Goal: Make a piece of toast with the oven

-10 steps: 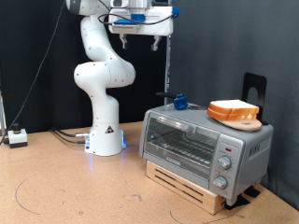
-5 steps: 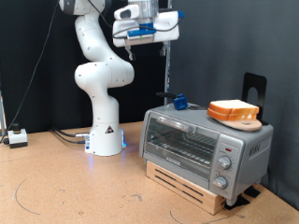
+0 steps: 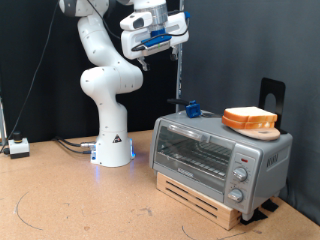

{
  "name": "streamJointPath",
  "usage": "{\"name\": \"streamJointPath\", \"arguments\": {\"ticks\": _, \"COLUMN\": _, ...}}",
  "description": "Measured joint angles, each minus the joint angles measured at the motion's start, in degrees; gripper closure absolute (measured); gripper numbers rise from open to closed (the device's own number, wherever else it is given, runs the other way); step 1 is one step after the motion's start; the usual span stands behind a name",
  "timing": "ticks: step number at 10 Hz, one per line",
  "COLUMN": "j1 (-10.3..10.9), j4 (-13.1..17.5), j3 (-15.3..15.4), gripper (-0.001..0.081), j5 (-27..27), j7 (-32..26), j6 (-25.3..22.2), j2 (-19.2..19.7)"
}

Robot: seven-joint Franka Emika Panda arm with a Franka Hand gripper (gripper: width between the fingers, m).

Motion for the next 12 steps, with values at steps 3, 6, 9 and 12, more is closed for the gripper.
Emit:
{"name": "streamJointPath", "arguments": {"ticks": 3, "j1": 0.1, "j4": -1.5, "j3": -0.2, "gripper": -0.0003, "j5": 1.7, "j7": -1.6, "j6": 3.0, "j2": 0.5}}
{"name": "streamJointPath", "arguments": {"ticks": 6, "j1": 0.0, "j4": -4.1, "j3": -1.3, "gripper": -0.0003, "j5": 2.4, "j7": -3.5, "j6": 8.6, "j2": 1.7}}
{"name": "streamJointPath", "arguments": {"ticks": 9, "j1": 0.0, "j4": -6.3, "j3": -1.9, "gripper": -0.0003, "j5": 1.9, "j7": -6.2, "j6": 14.2, "j2": 5.8}}
{"name": "streamJointPath", "arguments": {"ticks": 12, "j1": 0.0, "j4": -6.2, "j3": -2.5, "gripper": -0.0003, "j5": 1.9, "j7": -6.6, "j6": 15.2, "j2": 9.5}}
